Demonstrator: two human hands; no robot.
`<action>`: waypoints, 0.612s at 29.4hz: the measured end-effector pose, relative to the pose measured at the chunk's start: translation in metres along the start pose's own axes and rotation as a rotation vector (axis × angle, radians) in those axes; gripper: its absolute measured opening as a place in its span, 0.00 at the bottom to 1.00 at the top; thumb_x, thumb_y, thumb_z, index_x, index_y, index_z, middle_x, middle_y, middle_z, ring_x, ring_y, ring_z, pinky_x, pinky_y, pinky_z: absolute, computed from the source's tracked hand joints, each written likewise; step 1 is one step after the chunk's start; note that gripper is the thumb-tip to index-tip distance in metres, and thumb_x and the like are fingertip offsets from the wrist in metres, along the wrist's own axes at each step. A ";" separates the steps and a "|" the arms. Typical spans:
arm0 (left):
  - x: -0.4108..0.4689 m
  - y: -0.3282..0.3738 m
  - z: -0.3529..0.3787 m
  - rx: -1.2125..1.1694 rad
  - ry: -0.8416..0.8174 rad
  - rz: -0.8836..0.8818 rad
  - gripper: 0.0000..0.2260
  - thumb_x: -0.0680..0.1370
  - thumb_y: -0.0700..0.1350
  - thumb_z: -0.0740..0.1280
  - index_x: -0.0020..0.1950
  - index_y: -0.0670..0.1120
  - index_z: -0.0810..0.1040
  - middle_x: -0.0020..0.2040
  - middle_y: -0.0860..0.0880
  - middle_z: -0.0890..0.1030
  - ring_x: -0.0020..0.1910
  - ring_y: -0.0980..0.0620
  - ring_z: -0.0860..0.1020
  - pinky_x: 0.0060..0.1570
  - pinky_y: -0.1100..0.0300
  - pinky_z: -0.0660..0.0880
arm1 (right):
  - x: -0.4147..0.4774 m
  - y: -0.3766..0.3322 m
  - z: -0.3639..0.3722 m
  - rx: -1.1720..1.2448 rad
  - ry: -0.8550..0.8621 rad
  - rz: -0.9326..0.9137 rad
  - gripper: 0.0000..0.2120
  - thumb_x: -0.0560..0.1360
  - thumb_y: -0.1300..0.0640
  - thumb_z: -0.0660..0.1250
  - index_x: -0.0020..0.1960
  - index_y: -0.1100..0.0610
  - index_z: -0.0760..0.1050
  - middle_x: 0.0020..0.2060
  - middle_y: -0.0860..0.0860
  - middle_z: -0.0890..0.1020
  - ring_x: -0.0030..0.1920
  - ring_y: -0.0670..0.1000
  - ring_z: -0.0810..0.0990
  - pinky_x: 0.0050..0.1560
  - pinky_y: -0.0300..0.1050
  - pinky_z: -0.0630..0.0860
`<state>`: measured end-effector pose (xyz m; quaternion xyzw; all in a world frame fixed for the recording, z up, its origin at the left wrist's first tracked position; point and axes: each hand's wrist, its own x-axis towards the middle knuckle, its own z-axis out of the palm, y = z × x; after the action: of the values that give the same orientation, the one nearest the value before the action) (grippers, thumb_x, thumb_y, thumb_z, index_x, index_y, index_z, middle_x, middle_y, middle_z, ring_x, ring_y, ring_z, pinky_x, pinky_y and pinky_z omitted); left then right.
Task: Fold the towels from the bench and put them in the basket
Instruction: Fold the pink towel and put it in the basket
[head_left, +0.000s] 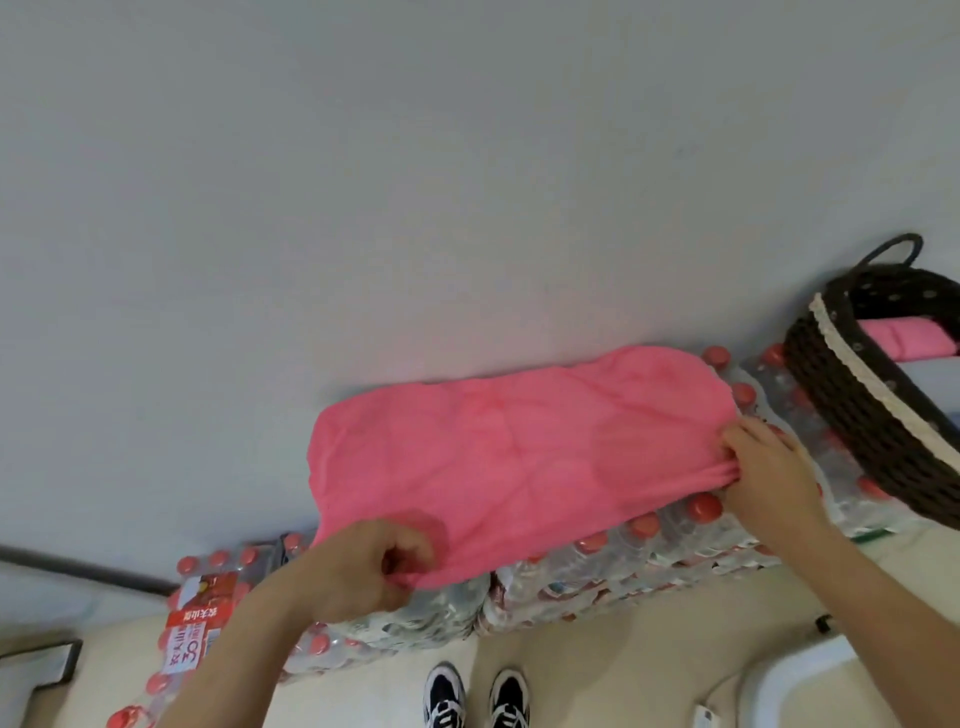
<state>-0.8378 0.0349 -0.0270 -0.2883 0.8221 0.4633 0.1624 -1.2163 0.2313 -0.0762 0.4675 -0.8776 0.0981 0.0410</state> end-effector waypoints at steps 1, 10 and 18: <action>0.000 0.000 -0.001 0.014 -0.063 0.000 0.11 0.71 0.38 0.71 0.46 0.54 0.81 0.34 0.69 0.76 0.33 0.66 0.73 0.35 0.72 0.69 | -0.004 0.000 -0.001 -0.007 0.026 0.006 0.19 0.51 0.74 0.72 0.38 0.60 0.74 0.43 0.57 0.79 0.42 0.62 0.79 0.46 0.56 0.73; 0.038 0.033 -0.008 0.132 0.037 0.060 0.18 0.76 0.51 0.68 0.27 0.53 0.73 0.23 0.60 0.71 0.24 0.61 0.68 0.30 0.69 0.63 | -0.031 0.005 -0.008 0.173 0.100 0.281 0.12 0.60 0.78 0.64 0.37 0.65 0.77 0.46 0.61 0.78 0.45 0.62 0.76 0.45 0.53 0.74; 0.121 0.120 0.013 0.108 0.448 0.189 0.06 0.75 0.44 0.67 0.47 0.49 0.84 0.44 0.52 0.84 0.42 0.53 0.79 0.46 0.59 0.73 | -0.019 0.029 -0.022 0.432 -0.065 0.521 0.13 0.75 0.53 0.64 0.34 0.57 0.69 0.30 0.50 0.75 0.33 0.53 0.74 0.37 0.48 0.72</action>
<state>-1.0073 0.0553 -0.0188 -0.2966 0.8844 0.3564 -0.0526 -1.2304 0.2676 -0.0613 0.2284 -0.9273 0.2739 -0.1133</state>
